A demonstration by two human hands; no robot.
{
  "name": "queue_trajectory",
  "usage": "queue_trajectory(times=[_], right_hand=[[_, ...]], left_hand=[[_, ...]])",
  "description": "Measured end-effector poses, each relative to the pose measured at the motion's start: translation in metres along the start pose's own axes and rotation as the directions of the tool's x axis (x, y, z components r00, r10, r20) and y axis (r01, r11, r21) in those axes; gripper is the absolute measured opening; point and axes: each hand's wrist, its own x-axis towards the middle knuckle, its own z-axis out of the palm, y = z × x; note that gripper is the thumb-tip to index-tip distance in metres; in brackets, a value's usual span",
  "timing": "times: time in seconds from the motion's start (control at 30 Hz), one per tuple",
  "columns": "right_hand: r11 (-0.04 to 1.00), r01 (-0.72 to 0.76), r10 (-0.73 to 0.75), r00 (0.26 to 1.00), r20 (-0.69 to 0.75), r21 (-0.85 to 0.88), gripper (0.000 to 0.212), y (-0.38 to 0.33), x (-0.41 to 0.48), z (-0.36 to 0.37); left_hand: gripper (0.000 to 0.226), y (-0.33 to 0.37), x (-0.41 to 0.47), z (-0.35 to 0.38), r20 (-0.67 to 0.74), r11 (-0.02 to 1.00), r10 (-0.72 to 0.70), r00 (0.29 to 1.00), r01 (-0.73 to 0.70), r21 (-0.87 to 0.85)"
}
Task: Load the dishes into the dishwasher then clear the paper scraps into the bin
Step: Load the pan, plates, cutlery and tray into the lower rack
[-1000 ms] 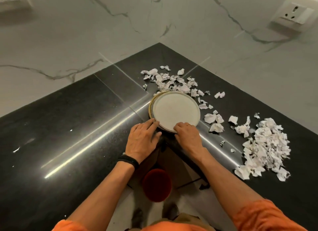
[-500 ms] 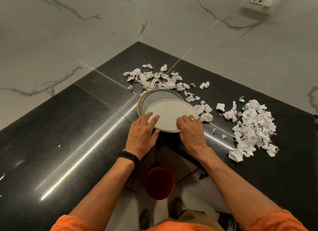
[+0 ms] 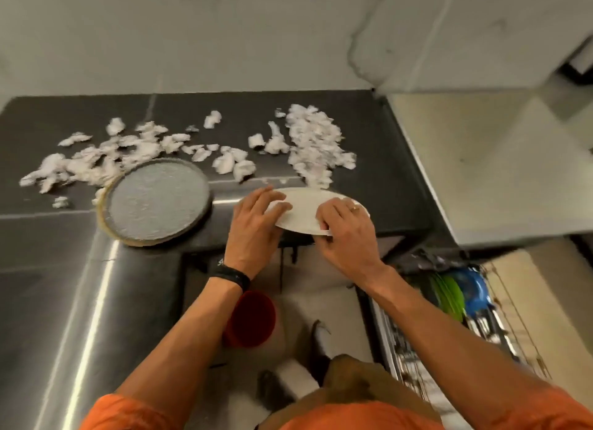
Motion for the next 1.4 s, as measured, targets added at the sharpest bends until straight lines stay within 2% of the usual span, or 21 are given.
queue_trajectory(times=[0.1, 0.23, 0.43, 0.6, 0.73, 0.83, 0.97, 1.1, 1.23, 1.4], right_hand=[[0.985, -0.139, 0.139, 0.990, -0.007, -0.102, 0.015, 0.029, -0.041, -0.030], [0.927, -0.285, 0.293, 0.956, -0.002, -0.244, 0.028, 0.054, -0.091, -0.060], [0.837, -0.495, 0.507, 0.862, -0.008, -0.234, 0.037, 0.102, -0.167, -0.100], [0.726, -0.655, 0.681, 0.727, 0.088, -0.211, 0.051, 0.149, -0.241, -0.122], [0.635, -0.749, 0.768, 0.588, 0.255, -0.187, 0.058, 0.183, -0.289, -0.122], [0.570, -0.806, 0.803, 0.505, 0.316, -0.160, 0.055, 0.206, -0.315, -0.107], [0.464, -0.877, 0.857, 0.410, 0.313, -0.122, 0.057, 0.231, -0.342, -0.066], [0.399, -0.911, 0.895, 0.362, 0.262, -0.102, 0.060, 0.262, -0.366, -0.003], [0.358, -0.931, 0.906, 0.327, 0.270, -0.073, 0.057, 0.293, -0.386, 0.058], [0.301, -0.951, 0.926, 0.273, 0.260, -0.075, 0.058, 0.322, -0.418, 0.130]], left_hand=[[0.030, 0.047, 0.018, 0.032, 0.050, 0.982, 0.145, 0.988, -0.137, -0.127], [0.025, 0.111, 0.032, 0.069, 0.147, 0.943, 0.311, 0.939, -0.286, -0.169], [0.024, 0.205, 0.041, 0.123, 0.252, 0.869, 0.493, 0.833, -0.461, -0.177], [0.025, 0.277, 0.033, 0.175, 0.389, 0.832, 0.553, 0.736, -0.510, -0.217], [0.034, 0.319, 0.025, 0.216, 0.498, 0.829, 0.551, 0.670, -0.510, -0.232], [0.044, 0.328, 0.022, 0.257, 0.536, 0.810, 0.568, 0.624, -0.538, -0.232], [0.049, 0.321, 0.018, 0.321, 0.569, 0.779, 0.603, 0.559, -0.568, -0.266], [0.049, 0.291, 0.012, 0.397, 0.589, 0.761, 0.626, 0.510, -0.563, -0.321], [0.043, 0.261, 0.005, 0.471, 0.568, 0.731, 0.675, 0.472, -0.532, -0.427], [0.043, 0.225, -0.012, 0.551, 0.591, 0.720, 0.682, 0.431, -0.536, -0.440]])
